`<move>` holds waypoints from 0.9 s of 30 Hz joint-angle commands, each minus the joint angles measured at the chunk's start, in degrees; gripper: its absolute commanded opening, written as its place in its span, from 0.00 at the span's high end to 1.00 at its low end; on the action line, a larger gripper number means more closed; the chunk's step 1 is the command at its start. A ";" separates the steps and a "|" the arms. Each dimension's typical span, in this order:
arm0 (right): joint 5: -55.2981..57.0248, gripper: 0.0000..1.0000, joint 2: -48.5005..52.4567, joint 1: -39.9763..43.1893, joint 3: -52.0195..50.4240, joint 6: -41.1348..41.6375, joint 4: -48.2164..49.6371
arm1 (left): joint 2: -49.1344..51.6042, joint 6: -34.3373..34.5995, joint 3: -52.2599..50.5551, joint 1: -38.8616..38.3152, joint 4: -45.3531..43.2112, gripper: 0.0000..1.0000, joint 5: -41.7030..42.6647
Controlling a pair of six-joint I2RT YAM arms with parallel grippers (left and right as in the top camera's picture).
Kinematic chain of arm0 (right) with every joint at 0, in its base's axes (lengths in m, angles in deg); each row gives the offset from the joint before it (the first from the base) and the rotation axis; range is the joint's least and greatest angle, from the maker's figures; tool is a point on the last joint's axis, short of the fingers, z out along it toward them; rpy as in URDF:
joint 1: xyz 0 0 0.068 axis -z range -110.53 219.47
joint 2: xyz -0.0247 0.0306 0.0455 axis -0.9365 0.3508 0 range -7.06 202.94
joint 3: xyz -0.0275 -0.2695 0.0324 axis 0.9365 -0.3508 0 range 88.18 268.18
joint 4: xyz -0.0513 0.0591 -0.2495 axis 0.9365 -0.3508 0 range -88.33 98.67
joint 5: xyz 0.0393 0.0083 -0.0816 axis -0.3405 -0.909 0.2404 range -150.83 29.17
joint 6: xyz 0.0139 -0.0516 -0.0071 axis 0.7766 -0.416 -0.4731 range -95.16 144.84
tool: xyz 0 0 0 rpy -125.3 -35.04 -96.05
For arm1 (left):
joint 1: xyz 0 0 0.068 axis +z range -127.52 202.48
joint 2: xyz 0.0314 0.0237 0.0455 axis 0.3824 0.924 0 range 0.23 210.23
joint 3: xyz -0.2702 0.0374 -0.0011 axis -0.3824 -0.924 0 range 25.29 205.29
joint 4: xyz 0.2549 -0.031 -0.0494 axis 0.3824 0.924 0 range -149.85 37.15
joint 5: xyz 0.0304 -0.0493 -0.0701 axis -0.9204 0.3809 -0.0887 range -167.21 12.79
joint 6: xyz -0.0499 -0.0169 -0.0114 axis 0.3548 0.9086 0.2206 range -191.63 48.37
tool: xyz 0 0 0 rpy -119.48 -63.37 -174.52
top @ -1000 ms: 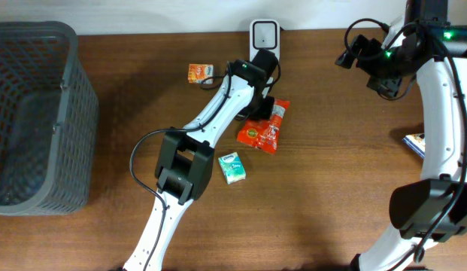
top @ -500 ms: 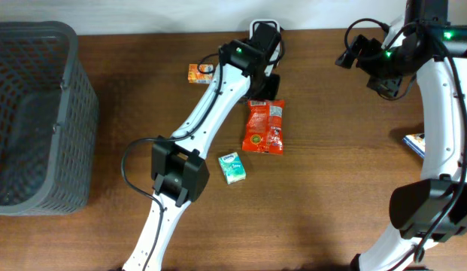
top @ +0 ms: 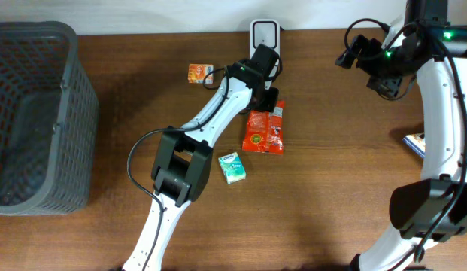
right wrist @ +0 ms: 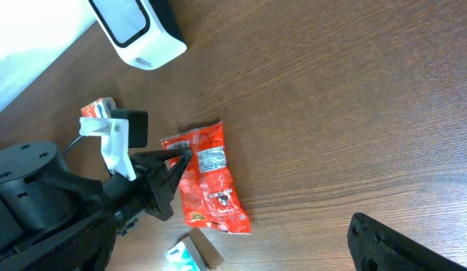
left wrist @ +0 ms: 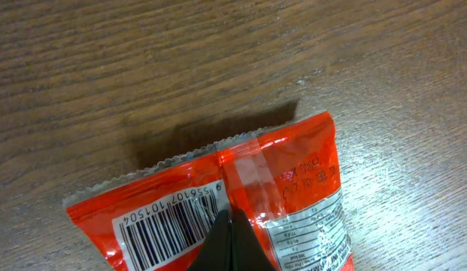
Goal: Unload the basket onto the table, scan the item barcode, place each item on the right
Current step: 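Lower the red bag with the left gripper onto the table center, then withdraw the left gripper up and to the left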
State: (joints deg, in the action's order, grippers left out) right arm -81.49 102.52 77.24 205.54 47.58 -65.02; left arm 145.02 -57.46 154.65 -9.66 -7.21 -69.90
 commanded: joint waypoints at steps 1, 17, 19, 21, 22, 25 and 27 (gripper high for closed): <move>0.13 0.01 0.20 -0.26 0.04 0.26 -0.04 | -2.38 -0.46 1.62 0.46 2.05 1.00 2.97; 0.13 0.01 0.20 -0.26 0.04 0.26 -0.02 | -8.63 0.22 -14.43 -0.74 5.51 1.00 7.91; 0.15 0.01 0.20 -0.26 0.04 0.26 -0.04 | -8.63 1.70 -17.33 -0.72 4.57 1.00 7.93; 0.13 0.01 0.20 -0.26 0.04 0.26 -0.04 | -8.63 1.68 -18.47 -0.72 4.90 1.00 7.91; 0.13 0.02 0.20 -0.26 0.04 0.26 -0.02 | -8.63 1.66 -18.53 -0.72 5.38 1.00 7.93; 0.15 0.02 0.20 -0.26 0.04 0.26 -0.04 | -9.14 1.66 -18.12 -0.59 6.40 1.00 7.91; 0.13 0.02 0.20 -0.26 0.04 0.26 -0.04 | -10.05 1.66 -16.65 -0.17 7.54 1.00 7.96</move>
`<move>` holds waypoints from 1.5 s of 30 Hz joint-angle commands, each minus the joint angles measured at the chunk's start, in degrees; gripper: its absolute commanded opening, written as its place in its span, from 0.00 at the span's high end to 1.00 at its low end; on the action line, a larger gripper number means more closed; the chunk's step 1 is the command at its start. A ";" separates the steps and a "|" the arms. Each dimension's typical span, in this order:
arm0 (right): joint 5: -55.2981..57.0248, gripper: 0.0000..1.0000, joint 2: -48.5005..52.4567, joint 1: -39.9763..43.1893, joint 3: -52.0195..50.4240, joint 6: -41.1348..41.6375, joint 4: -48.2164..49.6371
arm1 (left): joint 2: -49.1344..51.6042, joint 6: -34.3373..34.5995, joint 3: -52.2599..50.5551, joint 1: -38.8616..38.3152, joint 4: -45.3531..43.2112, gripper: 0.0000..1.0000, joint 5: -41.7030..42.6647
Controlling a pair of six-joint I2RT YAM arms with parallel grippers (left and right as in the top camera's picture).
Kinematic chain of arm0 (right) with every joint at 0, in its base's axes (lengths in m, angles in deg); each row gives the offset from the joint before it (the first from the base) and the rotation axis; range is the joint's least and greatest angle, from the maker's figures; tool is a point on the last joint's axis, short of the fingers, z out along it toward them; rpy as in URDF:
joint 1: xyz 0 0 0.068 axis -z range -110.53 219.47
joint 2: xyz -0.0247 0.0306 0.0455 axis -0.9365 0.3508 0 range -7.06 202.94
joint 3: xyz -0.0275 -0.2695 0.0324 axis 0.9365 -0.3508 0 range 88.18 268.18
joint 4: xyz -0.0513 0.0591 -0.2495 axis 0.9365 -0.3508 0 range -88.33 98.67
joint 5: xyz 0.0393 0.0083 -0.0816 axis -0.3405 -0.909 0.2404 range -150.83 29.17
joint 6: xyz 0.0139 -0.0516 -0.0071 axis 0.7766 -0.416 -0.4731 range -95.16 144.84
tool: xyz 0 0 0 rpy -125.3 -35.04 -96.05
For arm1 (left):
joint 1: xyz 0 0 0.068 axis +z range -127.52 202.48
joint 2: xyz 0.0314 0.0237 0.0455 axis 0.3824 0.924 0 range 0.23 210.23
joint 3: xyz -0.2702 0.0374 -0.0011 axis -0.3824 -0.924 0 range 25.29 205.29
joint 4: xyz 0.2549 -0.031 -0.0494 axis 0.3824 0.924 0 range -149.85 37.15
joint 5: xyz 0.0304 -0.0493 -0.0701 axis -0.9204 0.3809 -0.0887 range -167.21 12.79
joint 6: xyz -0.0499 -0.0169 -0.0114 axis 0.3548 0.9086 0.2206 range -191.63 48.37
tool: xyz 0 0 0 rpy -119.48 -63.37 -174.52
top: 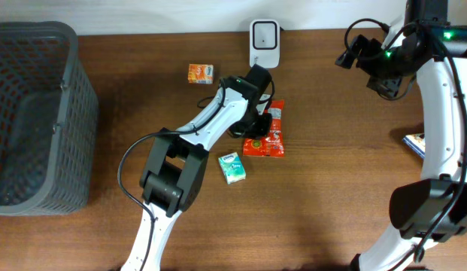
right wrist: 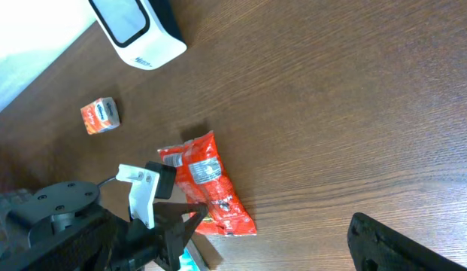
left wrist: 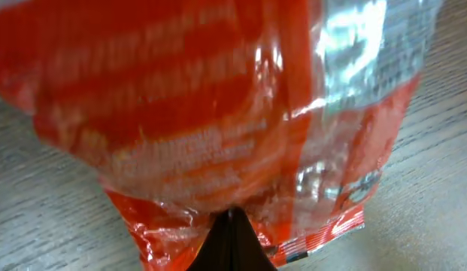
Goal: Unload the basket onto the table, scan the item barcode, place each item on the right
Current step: 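Withdraw the left gripper up and to the left, then reach the right gripper to the red bag and grasp its edge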
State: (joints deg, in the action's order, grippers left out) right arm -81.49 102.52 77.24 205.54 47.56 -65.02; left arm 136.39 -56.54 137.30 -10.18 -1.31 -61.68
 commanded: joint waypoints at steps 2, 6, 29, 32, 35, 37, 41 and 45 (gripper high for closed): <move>0.13 0.02 0.20 -0.26 0.04 0.28 -0.04 | -2.71 0.72 3.39 0.85 3.93 1.00 -0.28; 0.13 0.02 0.20 -0.26 0.04 0.28 -0.04 | -7.10 0.74 12.57 2.36 11.15 1.00 -3.21; 0.04 0.01 0.85 -3.39 -2.49 -4.98 8.00 | -13.27 0.76 22.49 22.32 23.98 0.01 -16.20; 3.26 0.01 2.60 -7.69 -7.78 -7.48 8.83 | -13.27 0.74 22.49 22.34 23.85 0.01 -16.20; 2.58 0.01 4.87 -10.99 -13.99 -7.48 11.76 | -13.27 0.74 22.49 22.32 23.85 0.01 -16.20; 0.83 0.00 6.03 -12.90 -17.77 -7.48 14.84 | -13.27 0.74 22.49 22.27 23.85 0.01 -16.20; 0.22 0.09 7.23 -16.11 -24.00 -7.45 20.57 | -13.27 0.74 22.25 22.34 24.26 0.01 -16.22; -3.58 0.22 8.13 -16.81 -28.96 -7.45 25.90 | -13.27 0.74 21.68 22.18 24.20 0.01 -16.22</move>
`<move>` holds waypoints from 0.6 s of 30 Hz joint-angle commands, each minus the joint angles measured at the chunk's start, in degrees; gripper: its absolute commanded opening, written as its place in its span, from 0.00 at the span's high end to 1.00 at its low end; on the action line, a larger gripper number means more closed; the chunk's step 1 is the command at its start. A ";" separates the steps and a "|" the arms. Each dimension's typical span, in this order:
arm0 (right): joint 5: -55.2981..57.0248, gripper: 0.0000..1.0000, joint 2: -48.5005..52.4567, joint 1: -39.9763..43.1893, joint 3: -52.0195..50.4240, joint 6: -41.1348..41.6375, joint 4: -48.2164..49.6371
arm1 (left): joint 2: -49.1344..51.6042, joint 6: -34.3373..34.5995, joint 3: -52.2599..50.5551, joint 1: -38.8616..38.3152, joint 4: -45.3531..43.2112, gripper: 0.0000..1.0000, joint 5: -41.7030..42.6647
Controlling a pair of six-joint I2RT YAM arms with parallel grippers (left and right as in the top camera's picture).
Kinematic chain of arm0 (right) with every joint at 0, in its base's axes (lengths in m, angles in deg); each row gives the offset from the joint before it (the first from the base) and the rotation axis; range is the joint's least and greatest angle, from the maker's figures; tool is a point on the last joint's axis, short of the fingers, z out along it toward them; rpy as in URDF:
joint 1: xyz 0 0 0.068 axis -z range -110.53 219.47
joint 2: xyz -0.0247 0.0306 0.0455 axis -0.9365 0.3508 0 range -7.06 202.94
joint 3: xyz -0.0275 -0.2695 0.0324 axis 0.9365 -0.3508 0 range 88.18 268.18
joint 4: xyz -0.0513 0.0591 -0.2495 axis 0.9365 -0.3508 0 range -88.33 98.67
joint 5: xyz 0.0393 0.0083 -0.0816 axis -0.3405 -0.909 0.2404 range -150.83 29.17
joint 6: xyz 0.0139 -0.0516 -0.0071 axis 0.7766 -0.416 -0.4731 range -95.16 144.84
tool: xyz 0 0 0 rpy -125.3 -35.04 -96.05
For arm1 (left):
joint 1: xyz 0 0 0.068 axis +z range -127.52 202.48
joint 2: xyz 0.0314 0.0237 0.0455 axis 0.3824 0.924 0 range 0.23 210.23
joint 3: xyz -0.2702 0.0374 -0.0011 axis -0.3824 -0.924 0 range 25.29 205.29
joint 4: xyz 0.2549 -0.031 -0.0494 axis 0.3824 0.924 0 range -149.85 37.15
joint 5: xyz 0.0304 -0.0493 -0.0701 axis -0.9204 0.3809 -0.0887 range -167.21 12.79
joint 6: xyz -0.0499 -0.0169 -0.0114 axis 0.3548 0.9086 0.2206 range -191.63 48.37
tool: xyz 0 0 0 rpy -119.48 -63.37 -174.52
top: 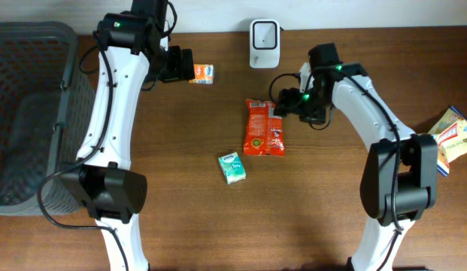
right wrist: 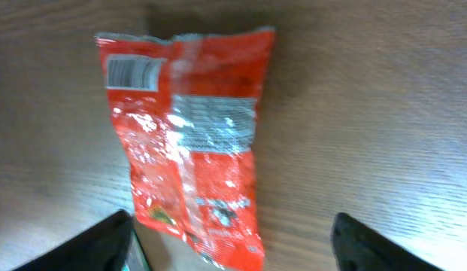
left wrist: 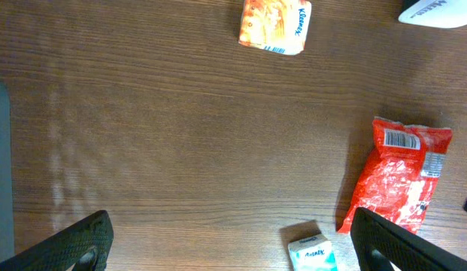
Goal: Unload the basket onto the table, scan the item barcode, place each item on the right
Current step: 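Reach the right gripper to the red bag and grasp its edge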
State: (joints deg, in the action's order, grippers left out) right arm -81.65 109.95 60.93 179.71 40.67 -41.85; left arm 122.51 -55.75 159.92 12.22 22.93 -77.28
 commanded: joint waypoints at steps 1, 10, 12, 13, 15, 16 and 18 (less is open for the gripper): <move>-4.50 0.24 0.85 -0.46 -4.55 -0.57 4.09 | 0.61 -0.04 -1.20 -0.24 -0.22 0.01 -0.61; -13.68 0.29 1.05 -0.42 -16.37 -0.55 18.62 | 0.61 -0.04 -4.26 -0.35 -1.31 0.01 -0.57; -13.70 0.29 1.49 -0.42 -16.94 -0.37 19.39 | 0.61 -0.04 -4.26 -0.35 -1.51 0.01 -0.57; -13.68 0.30 1.73 -0.42 -17.20 -0.35 19.71 | 0.61 -0.04 -4.26 -0.35 -1.57 0.01 -0.55; -13.42 0.38 2.40 -0.46 -17.64 0.11 20.22 | 0.61 -0.04 -4.26 -0.35 -1.77 0.01 -0.55; -12.83 0.41 2.62 -0.46 -17.73 1.05 20.35 | 0.61 -0.02 -4.26 -0.35 -1.77 0.01 -0.55; -11.30 0.48 3.04 -0.46 -17.81 2.67 20.50 | 0.61 -0.04 -4.26 -0.35 -1.75 0.01 -0.57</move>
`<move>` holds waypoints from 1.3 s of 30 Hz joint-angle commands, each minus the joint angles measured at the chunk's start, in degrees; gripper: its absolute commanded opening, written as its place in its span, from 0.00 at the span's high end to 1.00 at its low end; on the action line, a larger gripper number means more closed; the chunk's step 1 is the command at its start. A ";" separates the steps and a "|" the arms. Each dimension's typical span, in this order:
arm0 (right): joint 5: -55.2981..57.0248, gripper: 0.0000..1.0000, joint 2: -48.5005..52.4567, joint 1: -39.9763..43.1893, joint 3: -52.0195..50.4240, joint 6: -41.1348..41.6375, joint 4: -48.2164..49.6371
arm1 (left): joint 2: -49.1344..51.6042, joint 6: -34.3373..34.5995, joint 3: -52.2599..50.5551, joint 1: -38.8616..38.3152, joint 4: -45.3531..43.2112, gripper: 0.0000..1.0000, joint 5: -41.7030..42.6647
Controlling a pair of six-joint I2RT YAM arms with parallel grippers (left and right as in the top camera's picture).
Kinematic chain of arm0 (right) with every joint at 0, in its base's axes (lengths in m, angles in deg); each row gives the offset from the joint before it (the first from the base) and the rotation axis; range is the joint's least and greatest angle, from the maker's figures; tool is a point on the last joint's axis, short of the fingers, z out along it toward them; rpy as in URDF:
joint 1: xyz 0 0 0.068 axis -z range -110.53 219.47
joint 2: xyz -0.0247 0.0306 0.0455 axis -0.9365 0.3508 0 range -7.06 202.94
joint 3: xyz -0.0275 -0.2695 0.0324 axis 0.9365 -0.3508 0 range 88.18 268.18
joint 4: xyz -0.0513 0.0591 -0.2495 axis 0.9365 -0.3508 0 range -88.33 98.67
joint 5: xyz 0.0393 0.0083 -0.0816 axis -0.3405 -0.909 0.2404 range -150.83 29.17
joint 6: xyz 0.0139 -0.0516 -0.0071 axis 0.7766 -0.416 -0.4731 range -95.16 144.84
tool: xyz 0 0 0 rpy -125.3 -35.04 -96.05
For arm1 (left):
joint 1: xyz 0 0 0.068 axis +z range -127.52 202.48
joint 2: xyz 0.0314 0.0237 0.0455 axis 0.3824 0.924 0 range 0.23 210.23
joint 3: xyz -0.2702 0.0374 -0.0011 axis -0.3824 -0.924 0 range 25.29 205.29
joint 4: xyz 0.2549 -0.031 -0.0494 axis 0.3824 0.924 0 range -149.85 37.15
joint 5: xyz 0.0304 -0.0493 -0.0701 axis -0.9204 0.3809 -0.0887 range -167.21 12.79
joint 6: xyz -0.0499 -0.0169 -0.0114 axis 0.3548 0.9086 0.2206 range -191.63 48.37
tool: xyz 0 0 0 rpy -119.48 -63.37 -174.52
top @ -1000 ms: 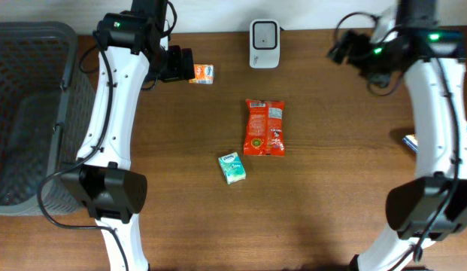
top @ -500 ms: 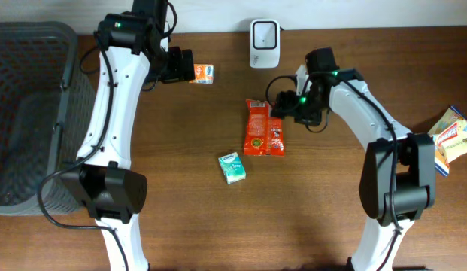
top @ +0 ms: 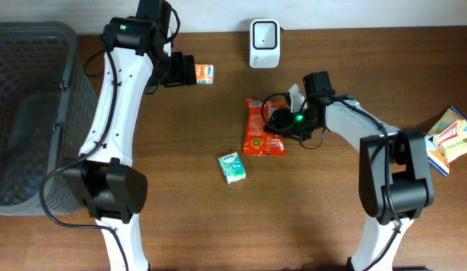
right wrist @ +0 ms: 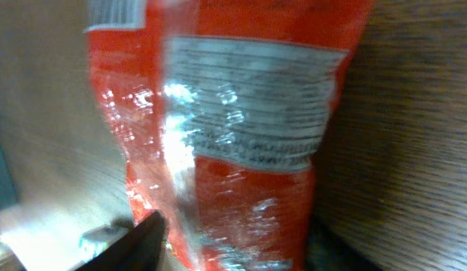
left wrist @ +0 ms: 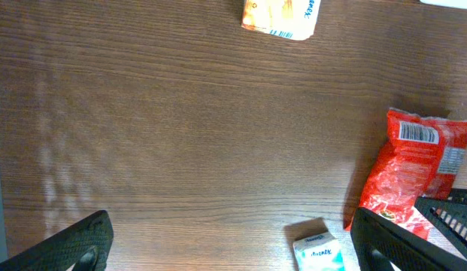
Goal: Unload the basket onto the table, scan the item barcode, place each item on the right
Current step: 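Reach the right gripper to the red bag and grasp its edge, then lift the red bag with the right gripper toward the scanner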
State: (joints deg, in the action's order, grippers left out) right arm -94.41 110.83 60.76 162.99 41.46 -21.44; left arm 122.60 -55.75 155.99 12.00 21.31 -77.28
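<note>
A red snack packet (top: 259, 132) lies back side up in the middle of the table, its barcode (left wrist: 418, 133) at the end nearer the white scanner (top: 264, 34). My right gripper (top: 282, 123) is low over the packet's right side. In the right wrist view the packet (right wrist: 241, 113) fills the frame. There the right gripper (right wrist: 233, 245) is open, with one finger on each side of the packet's lower part. My left gripper (top: 180, 71) hangs high at the back left. It is wide open (left wrist: 229, 245) with nothing in it.
A small orange tissue box (top: 205, 73) lies beside the left gripper. A teal tissue packet (top: 232, 167) sits in front of the red packet. A grey mesh basket (top: 37, 113) stands at the left edge. Printed packages (top: 447, 135) lie at the right edge.
My right gripper has come down and to the left, from beside the packet's upper right to low over it with fingers either side. The left arm has barely moved.
First my left gripper was shut with its tip on the packet's barcode end, the right arm raised at the far right. Then the left tip was at the packet's other end. Later the left arm was at the back left, open, and the right gripper reached the packet.
</note>
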 commanded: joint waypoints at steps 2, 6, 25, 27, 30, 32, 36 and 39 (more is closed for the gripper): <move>1.53 0.49 2.19 -0.28 -1.09 1.42 0.68 | 0.52 -0.04 -0.33 -0.13 -0.15 0.01 -0.55; 2.60 0.70 2.19 -0.28 -1.09 1.31 1.75 | 0.52 -0.04 -0.33 -0.22 -0.13 0.01 -0.57; -9.53 0.96 2.05 -0.28 -1.07 -13.16 6.49 | 0.52 -0.07 -0.33 -0.24 -0.11 0.01 0.94; -13.57 0.96 1.46 -0.28 -0.61 -16.74 9.14 | 0.52 -0.07 -0.33 -0.24 -0.17 0.01 0.92; -14.69 0.96 -0.44 -0.28 0.17 -19.78 9.84 | 0.52 -0.07 -0.33 -0.24 -0.20 0.01 0.92; -14.69 0.96 -3.43 -0.28 0.55 -24.20 9.90 | 0.52 -0.07 -0.33 -0.24 -0.52 0.01 0.92; -15.50 0.96 -8.61 -0.28 0.55 -30.08 9.86 | 0.52 -0.07 -0.33 -0.24 -1.38 0.01 0.92; -20.65 0.96 -12.66 -0.28 0.55 -36.15 9.84 | 0.52 -0.07 -0.33 -0.22 -1.46 0.01 0.90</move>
State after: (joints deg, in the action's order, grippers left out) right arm -107.81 104.18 60.73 162.22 13.85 -12.02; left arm 122.60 -55.75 155.99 12.00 20.05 -77.00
